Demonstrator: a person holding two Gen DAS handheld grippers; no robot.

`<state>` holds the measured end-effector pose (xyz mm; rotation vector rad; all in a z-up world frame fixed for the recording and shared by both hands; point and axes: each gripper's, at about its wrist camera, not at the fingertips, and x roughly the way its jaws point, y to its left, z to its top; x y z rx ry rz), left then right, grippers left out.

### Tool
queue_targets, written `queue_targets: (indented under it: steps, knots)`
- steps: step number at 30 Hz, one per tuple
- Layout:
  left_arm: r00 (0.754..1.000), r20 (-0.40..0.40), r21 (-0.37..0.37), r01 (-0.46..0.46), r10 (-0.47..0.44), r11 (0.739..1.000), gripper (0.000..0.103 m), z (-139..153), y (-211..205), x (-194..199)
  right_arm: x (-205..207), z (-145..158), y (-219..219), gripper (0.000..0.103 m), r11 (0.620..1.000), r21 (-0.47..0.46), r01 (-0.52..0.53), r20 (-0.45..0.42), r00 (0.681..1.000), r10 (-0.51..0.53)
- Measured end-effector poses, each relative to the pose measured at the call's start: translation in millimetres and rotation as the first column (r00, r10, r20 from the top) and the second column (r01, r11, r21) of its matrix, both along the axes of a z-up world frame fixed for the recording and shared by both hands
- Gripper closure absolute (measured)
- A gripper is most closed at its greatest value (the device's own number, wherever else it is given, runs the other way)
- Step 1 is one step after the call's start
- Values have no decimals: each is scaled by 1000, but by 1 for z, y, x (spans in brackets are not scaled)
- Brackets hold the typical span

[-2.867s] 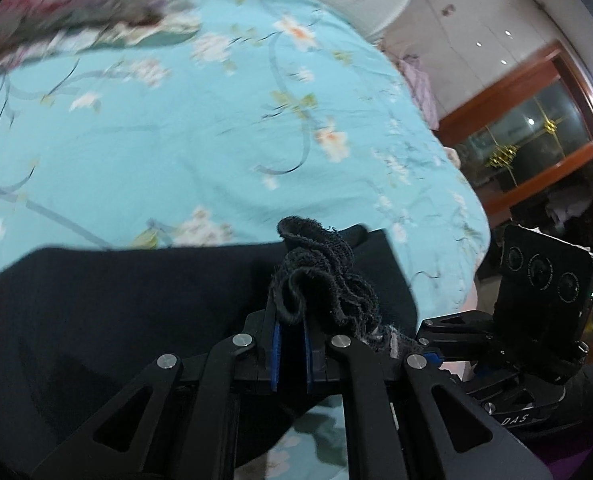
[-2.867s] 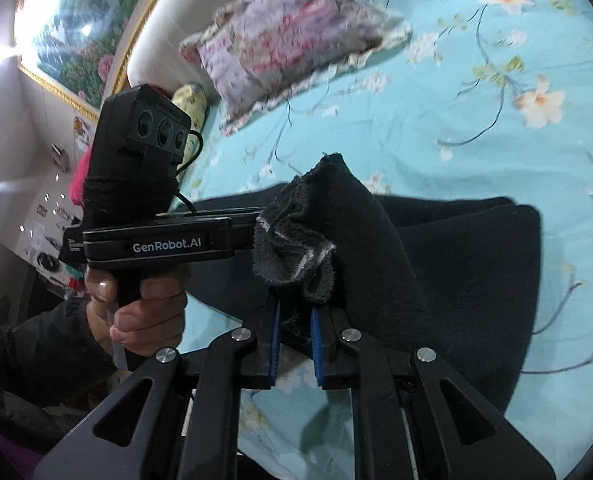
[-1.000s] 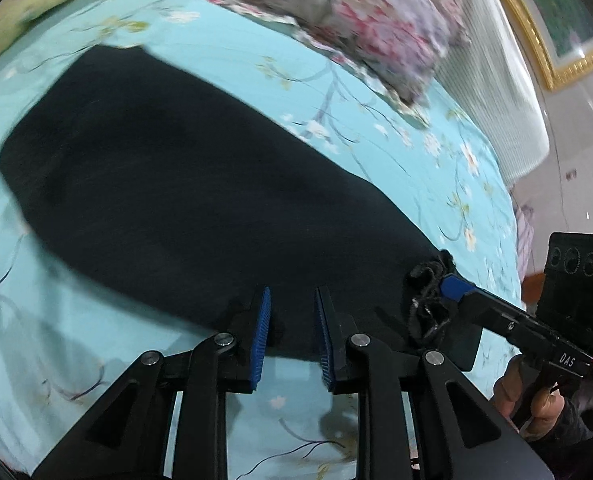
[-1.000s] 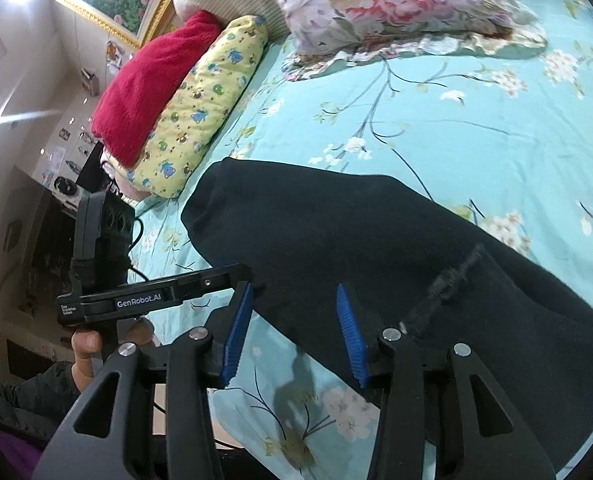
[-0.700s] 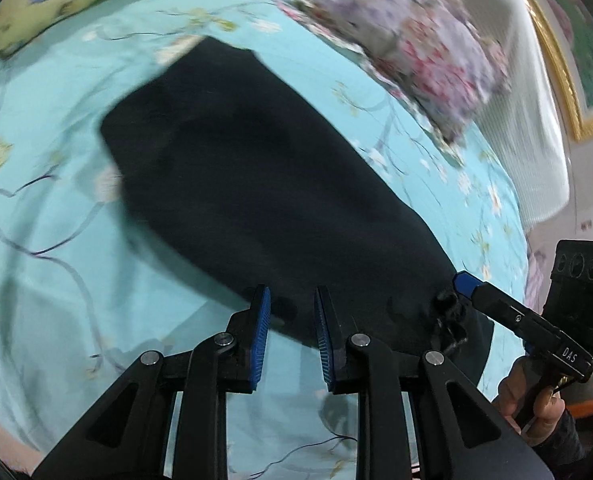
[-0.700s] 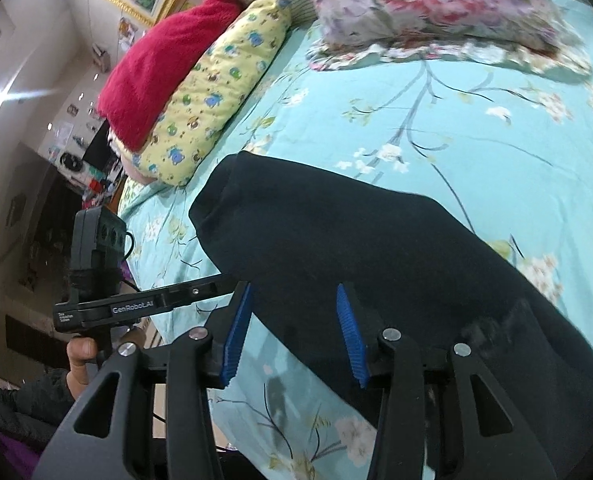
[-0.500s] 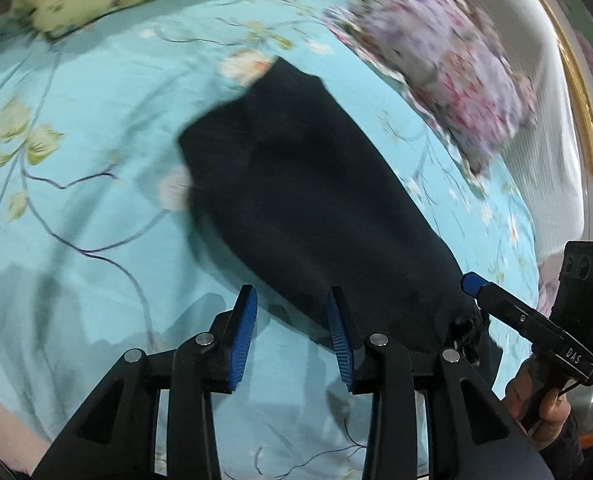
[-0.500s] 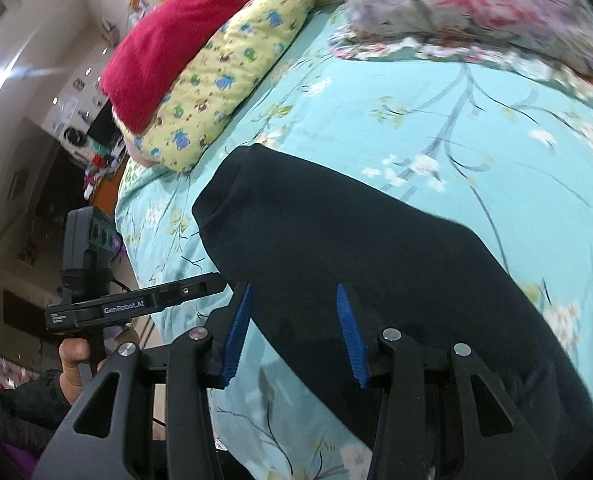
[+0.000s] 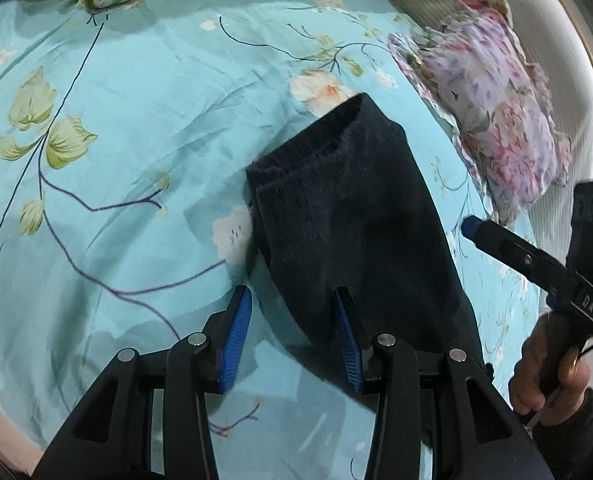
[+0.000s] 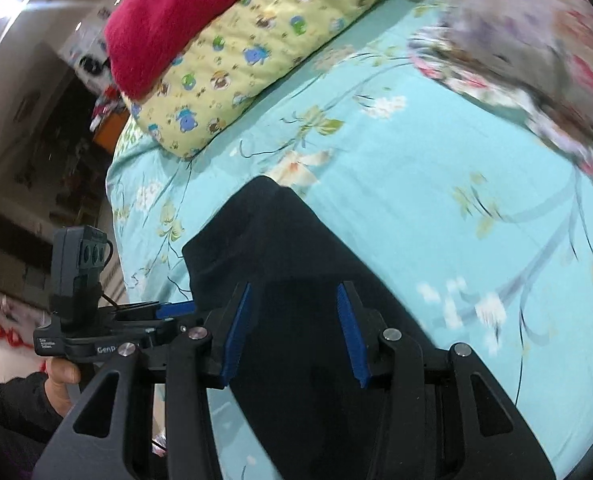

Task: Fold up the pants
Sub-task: 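Grasp the end of the black pants bundle with the left gripper while the right gripper grasps beside it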

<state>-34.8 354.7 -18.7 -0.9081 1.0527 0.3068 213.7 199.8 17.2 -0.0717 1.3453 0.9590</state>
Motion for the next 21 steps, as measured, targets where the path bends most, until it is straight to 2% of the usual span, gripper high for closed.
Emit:
queue_targets:
  steps: [8,12,19,21]
  knots:
    - [999,24,-69,-45,47,997,60,-10,14,9,26,-29,46,57,986,-67,-151,-31,988,149]
    - [998,30,-71,-48,51,996,60,-13,19,16,35,-41,64,57,977,-79,-198,-62,979,193]
    - [996,60,-80,-59,64,995,60,-18,25,26,46,-51,83,58,971,-45,-237,-112,967,231]
    - [996,70,-80,-59,64,995,62,-19,26,29,45,-50,85,70,970,-36,-241,-110,966,236]
